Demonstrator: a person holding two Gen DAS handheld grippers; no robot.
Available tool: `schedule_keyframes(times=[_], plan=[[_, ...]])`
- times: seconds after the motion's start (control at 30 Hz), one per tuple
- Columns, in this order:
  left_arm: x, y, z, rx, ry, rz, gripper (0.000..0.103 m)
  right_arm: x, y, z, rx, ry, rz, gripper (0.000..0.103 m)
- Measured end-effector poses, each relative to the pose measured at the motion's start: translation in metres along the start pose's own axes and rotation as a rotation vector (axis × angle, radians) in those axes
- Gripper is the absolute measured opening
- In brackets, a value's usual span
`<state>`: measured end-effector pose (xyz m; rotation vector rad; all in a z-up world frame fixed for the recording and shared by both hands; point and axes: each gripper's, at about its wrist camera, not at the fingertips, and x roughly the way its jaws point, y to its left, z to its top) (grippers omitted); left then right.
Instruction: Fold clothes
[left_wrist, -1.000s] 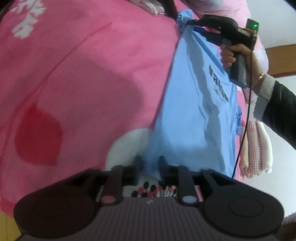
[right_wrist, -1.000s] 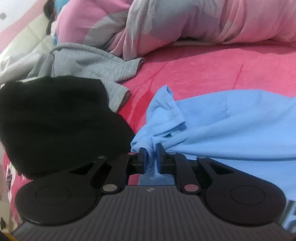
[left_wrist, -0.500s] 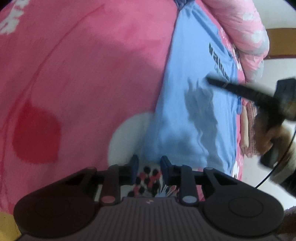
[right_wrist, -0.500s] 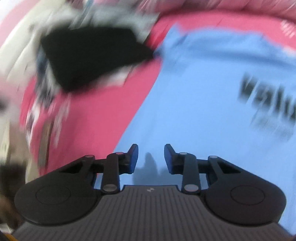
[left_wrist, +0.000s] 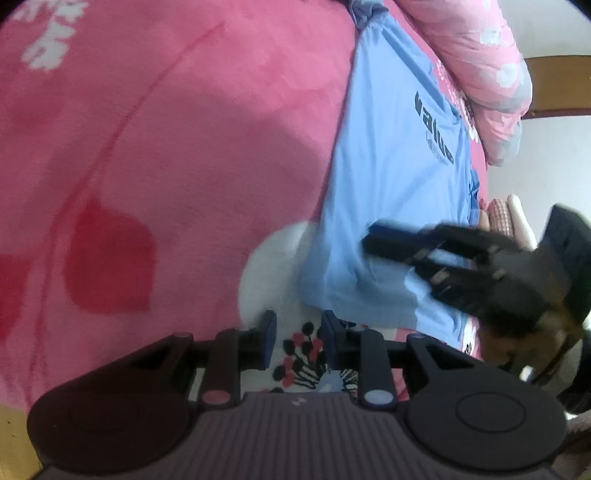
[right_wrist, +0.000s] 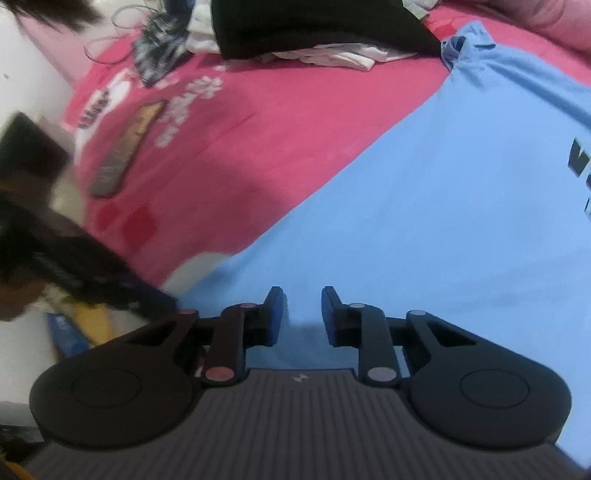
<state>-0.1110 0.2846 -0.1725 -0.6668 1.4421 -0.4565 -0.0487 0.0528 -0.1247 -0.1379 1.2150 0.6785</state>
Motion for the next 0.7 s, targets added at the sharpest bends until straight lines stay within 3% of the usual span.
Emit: schedule_keyframes(times=[0.1,0.17,0.27,0.47,0.53,0.6,0.7], plan=[[-0.009,0.004,-0.001,-0.007,-0.025,0.014,0.032,0.016,0.034,-0.010,-0.137,0.006,-0.001,0.014],[-0.015,0.008,-0.002,-0.014,-0.040,0.019,0.033,0.018,0.065,-0.016,-0.265,0.002,0.053,0.011],[-0.024,0.013,-0.003,-0.024,-0.063,0.028,0.034,0.012,0.081,-0.017,-0.338,0.002,0.069,0.010],[-0.040,0.023,-0.005,-0.043,-0.103,0.043,0.039,0.001,0.082,-0.009,-0.417,-0.025,-0.008,0.015],[-0.042,0.024,-0.006,-0.045,-0.107,0.043,0.039,0.006,0.088,-0.009,-0.446,-0.019,-0.016,0.026],[-0.041,0.023,-0.006,-0.044,-0.110,0.046,0.039,0.021,0.093,-0.010,-0.463,0.002,-0.050,0.029],[-0.042,0.021,-0.008,-0.026,-0.111,0.066,0.039,0.031,0.086,-0.006,-0.404,0.007,-0.067,0.024]])
